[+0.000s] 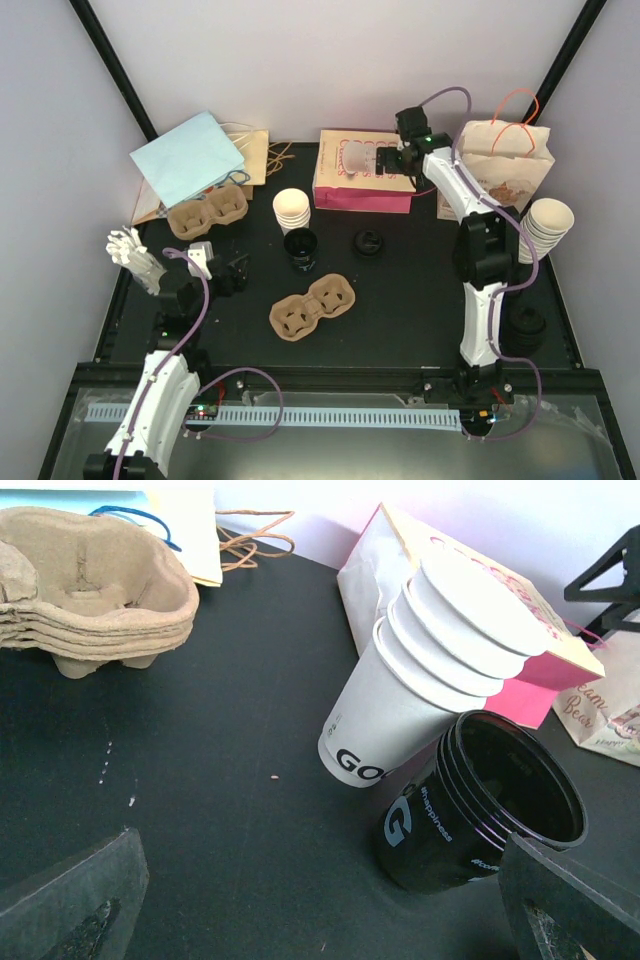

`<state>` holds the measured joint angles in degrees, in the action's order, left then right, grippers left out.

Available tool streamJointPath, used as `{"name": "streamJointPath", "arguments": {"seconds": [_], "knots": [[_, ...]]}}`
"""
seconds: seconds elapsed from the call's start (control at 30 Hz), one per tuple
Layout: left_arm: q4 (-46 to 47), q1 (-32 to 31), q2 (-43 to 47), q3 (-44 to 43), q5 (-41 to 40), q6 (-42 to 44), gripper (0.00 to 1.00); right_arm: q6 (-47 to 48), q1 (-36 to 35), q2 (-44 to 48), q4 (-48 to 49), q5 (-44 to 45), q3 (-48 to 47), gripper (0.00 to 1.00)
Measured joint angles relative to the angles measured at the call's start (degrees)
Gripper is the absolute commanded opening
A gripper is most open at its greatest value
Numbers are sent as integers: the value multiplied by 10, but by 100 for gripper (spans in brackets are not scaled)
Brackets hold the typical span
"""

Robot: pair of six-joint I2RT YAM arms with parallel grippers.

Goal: Pack the takeout coffee

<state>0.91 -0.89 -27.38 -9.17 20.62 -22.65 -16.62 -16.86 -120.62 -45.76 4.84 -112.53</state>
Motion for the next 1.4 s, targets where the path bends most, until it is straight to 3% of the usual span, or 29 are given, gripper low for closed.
{"name": "streamJointPath", "arguments": {"seconds": [0.37,0.7,0.9,1.17,1.4], "knots": [[0,0,0,0,0,0,99,-9,89,-11,12,-96,28,100],[0,0,0,0,0,0,99,-31,87,-30,44,-192,44,95],[0,0,0,0,0,0,99,-51,90,-33,74,-266,69,70],[0,0,0,0,0,0,99,-79,92,-20,121,-338,102,14],[0,0,0,0,0,0,99,-85,92,-6,147,-369,110,1]]}}
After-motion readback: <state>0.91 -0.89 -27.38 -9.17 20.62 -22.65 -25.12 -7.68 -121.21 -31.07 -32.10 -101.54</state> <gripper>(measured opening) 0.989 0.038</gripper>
